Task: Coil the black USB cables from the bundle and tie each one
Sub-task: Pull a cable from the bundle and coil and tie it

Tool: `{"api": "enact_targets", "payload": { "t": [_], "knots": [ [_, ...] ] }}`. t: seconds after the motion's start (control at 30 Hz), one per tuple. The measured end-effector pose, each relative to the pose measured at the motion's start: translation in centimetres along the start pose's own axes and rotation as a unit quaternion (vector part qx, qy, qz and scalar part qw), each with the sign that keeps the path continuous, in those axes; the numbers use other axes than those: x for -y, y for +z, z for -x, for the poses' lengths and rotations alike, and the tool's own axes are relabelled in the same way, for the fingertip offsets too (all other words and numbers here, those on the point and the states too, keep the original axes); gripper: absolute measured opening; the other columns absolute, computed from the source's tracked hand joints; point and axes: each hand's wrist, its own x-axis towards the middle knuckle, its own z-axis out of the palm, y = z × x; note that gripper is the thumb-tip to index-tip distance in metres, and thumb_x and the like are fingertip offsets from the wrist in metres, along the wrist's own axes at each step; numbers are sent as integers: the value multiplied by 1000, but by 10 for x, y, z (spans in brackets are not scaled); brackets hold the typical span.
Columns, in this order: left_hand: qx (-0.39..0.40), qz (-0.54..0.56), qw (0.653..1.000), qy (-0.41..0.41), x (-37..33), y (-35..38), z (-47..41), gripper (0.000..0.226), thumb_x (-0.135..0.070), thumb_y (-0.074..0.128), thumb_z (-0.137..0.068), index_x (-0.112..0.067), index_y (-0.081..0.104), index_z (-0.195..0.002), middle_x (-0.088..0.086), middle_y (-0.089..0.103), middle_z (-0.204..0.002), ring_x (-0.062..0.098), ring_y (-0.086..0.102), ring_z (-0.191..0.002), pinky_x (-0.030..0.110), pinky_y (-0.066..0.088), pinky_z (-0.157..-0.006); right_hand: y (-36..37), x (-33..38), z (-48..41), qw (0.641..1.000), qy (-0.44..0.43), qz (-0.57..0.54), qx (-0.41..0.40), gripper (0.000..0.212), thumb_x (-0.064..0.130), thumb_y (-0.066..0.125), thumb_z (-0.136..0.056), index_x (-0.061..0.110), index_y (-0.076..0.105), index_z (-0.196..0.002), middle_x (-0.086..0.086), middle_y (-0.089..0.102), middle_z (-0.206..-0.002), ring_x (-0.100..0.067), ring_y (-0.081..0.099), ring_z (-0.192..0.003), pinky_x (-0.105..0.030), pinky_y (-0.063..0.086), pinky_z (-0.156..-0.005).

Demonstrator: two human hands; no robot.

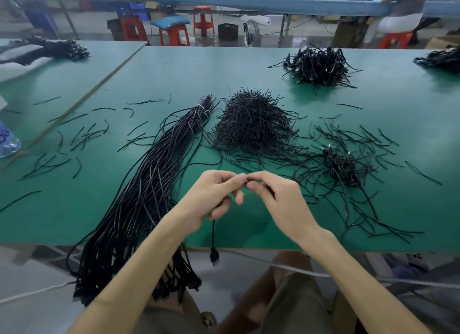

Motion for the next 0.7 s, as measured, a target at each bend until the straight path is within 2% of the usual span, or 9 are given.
{"api": "enact_targets", "payload": {
  "t": [0.1,0.23,0.37,0.4,0.47,0.53,0.6,0.67,0.7],
  "knots": [
    [17,55,998,17,2,-10,3,24,-32,60,-103,-13,72,-109,1,64,-76,9,32,-32,17,22,-34,-8,-9,3,998,36,-20,-54,13,24,65,-99,20,72,-88,13,66,-69,-9,54,-61,-20,39,-59],
    [25,152,986,62,0,-33,5,30,-27,55,-104,-10,71,-123,-2,71,-98,9,45,-43,21,30,-39,-20,-17,10,993,69,-49,-88,21,28,60,-102,24,70,-84,11,43,-48,-8,28,-44,-18,23,-46],
    [69,315,942,90,0,-46,7,38,-27,56,-103,-9,66,-135,4,62,-143,7,71,-95,20,56,-71,-23,-17,14,993,74,-50,-75,20,28,60,-102,26,70,-84,10,43,-49,-7,26,-44,-19,24,-45],
    [76,353,928,94,0,-45,7,41,-28,58,-103,-7,64,-137,2,61,-144,7,70,-102,21,56,-77,-22,-16,15,994,68,-47,-65,19,26,61,-101,26,70,-85,12,47,-50,-7,27,-43,-16,24,-45],
    [58,397,912,86,2,-42,4,42,-33,59,-103,-7,65,-135,-3,67,-120,6,66,-87,22,53,-76,-20,-14,19,997,51,-35,-42,16,24,62,-100,24,71,-86,17,54,-54,-7,32,-42,-13,26,-46],
    [10,399,914,71,2,-37,1,36,-39,53,-104,-13,75,-116,-4,59,-97,8,58,-77,22,51,-71,-17,-12,23,999,41,-19,-15,15,27,63,-99,24,70,-86,15,58,-59,-9,39,-46,-17,31,-48],
    [-23,393,917,68,1,-31,0,37,-43,47,-104,-20,72,-90,-1,62,-99,13,65,-94,27,56,-82,-14,-12,25,999,35,-1,16,14,26,65,-98,24,69,-85,10,60,-65,-10,46,-53,-18,35,-53],
    [-17,428,900,85,1,-29,1,39,-42,43,-106,-16,65,-86,4,69,-111,22,66,-119,34,55,-97,-14,-13,27,998,28,17,55,13,28,66,-98,24,69,-86,14,62,-71,-8,53,-61,-14,37,-59],
    [-3,460,883,94,0,-29,2,38,-40,42,-107,-14,64,-90,5,70,-112,23,67,-119,36,55,-98,-14,-13,27,996,28,22,77,14,31,65,-98,23,69,-87,16,64,-73,-5,56,-65,-12,39,-61]
  ]
}}
